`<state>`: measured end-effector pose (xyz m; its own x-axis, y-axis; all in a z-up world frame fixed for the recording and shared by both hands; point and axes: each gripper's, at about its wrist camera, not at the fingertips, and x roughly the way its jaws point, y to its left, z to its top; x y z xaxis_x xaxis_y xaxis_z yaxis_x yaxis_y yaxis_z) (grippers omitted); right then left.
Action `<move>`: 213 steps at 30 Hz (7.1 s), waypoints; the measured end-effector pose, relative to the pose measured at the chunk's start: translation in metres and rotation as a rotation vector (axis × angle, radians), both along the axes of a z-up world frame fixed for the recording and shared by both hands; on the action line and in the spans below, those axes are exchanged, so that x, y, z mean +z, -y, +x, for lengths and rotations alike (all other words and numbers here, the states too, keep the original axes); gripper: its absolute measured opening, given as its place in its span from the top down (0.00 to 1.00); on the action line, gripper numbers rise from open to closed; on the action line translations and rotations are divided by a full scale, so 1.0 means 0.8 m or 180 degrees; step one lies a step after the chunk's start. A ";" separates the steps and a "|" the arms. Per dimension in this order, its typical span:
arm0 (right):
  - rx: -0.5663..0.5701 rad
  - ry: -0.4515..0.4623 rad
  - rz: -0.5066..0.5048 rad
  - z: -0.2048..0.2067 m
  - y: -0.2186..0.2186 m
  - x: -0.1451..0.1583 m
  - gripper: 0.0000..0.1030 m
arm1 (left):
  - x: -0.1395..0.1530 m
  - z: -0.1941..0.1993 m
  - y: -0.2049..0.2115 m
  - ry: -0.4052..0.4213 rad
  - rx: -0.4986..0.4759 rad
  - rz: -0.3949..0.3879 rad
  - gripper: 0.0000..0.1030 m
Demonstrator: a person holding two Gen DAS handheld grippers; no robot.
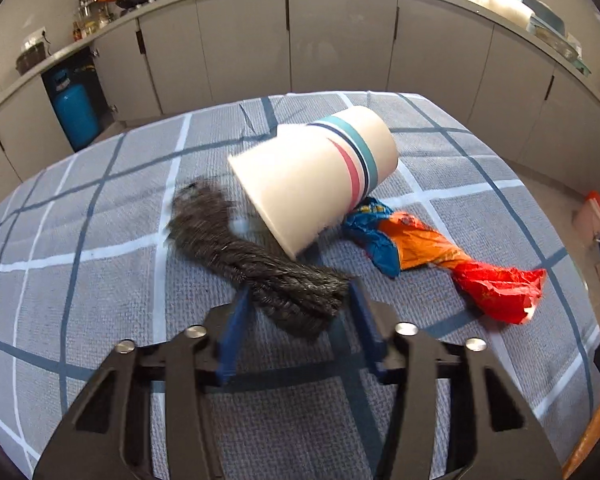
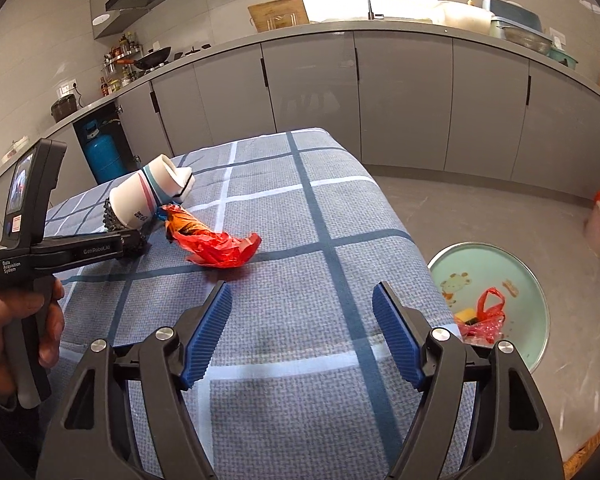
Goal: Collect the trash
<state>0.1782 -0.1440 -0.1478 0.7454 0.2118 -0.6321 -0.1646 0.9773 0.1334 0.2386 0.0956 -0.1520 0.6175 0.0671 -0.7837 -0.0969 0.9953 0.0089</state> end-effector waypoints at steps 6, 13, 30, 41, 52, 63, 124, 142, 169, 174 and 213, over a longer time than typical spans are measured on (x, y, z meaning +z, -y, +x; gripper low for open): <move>0.0129 0.0070 -0.0048 0.006 -0.023 0.014 0.26 | 0.001 -0.022 -0.025 0.0015 -0.0041 -0.0033 0.85; 0.0439 0.0172 -0.0087 0.030 -0.081 0.034 0.18 | 0.016 -0.043 -0.081 0.0101 0.0167 0.0185 0.87; 0.0947 0.0256 -0.0519 0.133 -0.247 0.037 0.05 | 0.024 -0.043 -0.167 0.0159 0.0461 0.0207 0.87; 0.1047 0.0140 -0.0627 0.159 -0.281 0.019 0.05 | 0.019 -0.042 -0.173 0.0167 0.0466 0.0120 0.87; 0.1046 -0.0019 -0.0677 0.171 -0.281 0.001 0.05 | 0.017 -0.041 -0.169 0.0160 0.0436 0.0130 0.87; 0.0989 0.0111 -0.0504 0.152 -0.261 0.029 0.15 | 0.032 -0.046 -0.158 0.0216 0.0393 0.0224 0.87; -0.0117 0.0277 0.0201 0.030 0.014 0.059 0.15 | 0.095 -0.060 0.104 0.0531 -0.0941 0.0667 0.87; -0.0679 0.0254 0.0225 0.012 0.127 0.041 0.15 | 0.095 -0.059 0.224 0.0666 -0.1654 0.0672 0.87; -0.1163 0.0158 0.0231 -0.001 0.233 0.010 0.15 | 0.066 -0.044 0.338 0.0582 -0.2216 0.0716 0.87; -0.1222 0.0160 0.0237 -0.004 0.248 0.008 0.15 | 0.061 -0.039 0.355 0.0572 -0.2287 0.0740 0.87; -0.1484 0.0000 0.0434 0.041 0.325 -0.031 0.09 | 0.012 -0.021 0.418 0.0617 -0.2638 0.0852 0.35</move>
